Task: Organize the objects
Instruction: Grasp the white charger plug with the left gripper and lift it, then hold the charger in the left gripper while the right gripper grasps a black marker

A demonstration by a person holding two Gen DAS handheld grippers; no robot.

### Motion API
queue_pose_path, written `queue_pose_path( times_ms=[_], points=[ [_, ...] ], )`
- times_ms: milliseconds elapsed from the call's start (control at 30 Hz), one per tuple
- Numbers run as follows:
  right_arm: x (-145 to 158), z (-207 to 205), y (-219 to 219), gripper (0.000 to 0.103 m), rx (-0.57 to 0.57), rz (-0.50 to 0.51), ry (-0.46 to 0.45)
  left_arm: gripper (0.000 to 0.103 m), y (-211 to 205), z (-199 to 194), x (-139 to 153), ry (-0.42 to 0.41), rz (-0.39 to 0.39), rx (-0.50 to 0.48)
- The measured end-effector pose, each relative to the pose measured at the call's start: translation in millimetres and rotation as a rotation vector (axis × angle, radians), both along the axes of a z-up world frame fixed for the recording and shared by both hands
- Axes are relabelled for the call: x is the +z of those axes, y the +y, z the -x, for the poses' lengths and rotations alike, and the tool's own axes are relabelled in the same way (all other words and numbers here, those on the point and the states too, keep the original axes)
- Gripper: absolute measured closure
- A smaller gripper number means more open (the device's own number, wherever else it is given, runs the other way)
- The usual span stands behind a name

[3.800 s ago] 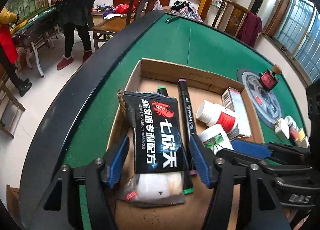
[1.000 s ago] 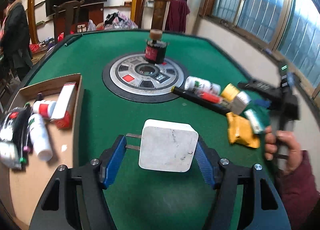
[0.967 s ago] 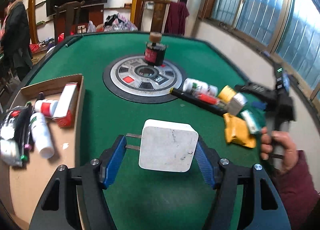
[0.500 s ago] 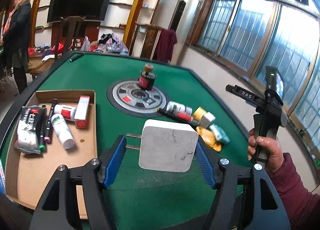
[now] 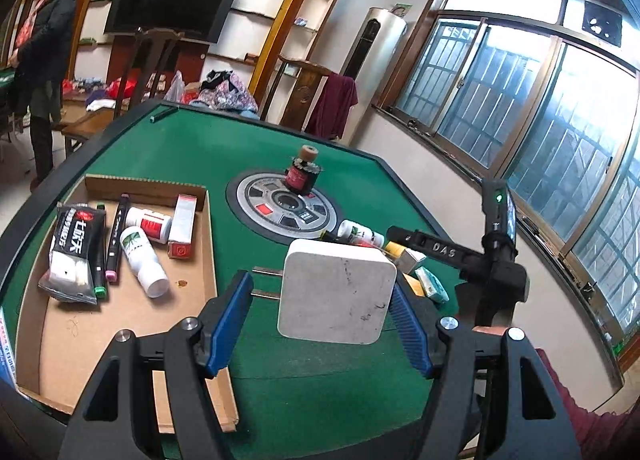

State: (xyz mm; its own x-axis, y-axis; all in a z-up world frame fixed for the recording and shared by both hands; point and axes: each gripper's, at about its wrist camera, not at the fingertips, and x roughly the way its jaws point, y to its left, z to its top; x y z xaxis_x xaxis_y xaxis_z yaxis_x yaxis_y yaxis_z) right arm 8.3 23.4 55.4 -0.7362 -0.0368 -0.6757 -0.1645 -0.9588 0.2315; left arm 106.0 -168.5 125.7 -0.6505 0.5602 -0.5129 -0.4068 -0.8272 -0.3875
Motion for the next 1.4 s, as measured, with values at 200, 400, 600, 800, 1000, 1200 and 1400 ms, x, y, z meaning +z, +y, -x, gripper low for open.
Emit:
queue_pose_path(
  times_ms=[200,400,600,800,1000,1200,1400],
  points=[
    [-21.7,15.4,-8.0,0.000,-0.021,-0.011,-0.047,0.035,-4.1,15.8,-13.7,-0.030,-0.013,-0.007],
    [-25.6,15.6,-15.5,0.000,-0.068,0.017,-0.040,0.035,4.1,12.1,-11.4,-0.013,0.013,-0.032],
    [-44.5,17.0,-21.8,0.000,-0.049,0.060,-0.040,0.035,26.0,12.7,-14.8,-0.063,0.028,-0.040],
    [-37.4,-2.8,-9.6,0.000,-0.009,0.038,-0.015,0.035,49.2,-18.2,-3.6,0.004,0.052,-0.045],
    [-45.4,-25.3,11.7,0.000,-0.006,0.075,-0.025,0.035,61.8,-21.7,-17.0,-0.052,0.056,-0.073],
    [-37.1,-12.2,43.0,0.000,0.178,0.388,-0.043,0.035,49.5,-26.4,-20.1,-0.034,0.021,-0.063],
    [-35.5,34.6,54.9,0.000,0.214,0.478,-0.127,0.035,37.1,-17.6,-32.3,-0.072,-0.011,-0.043]
  ],
)
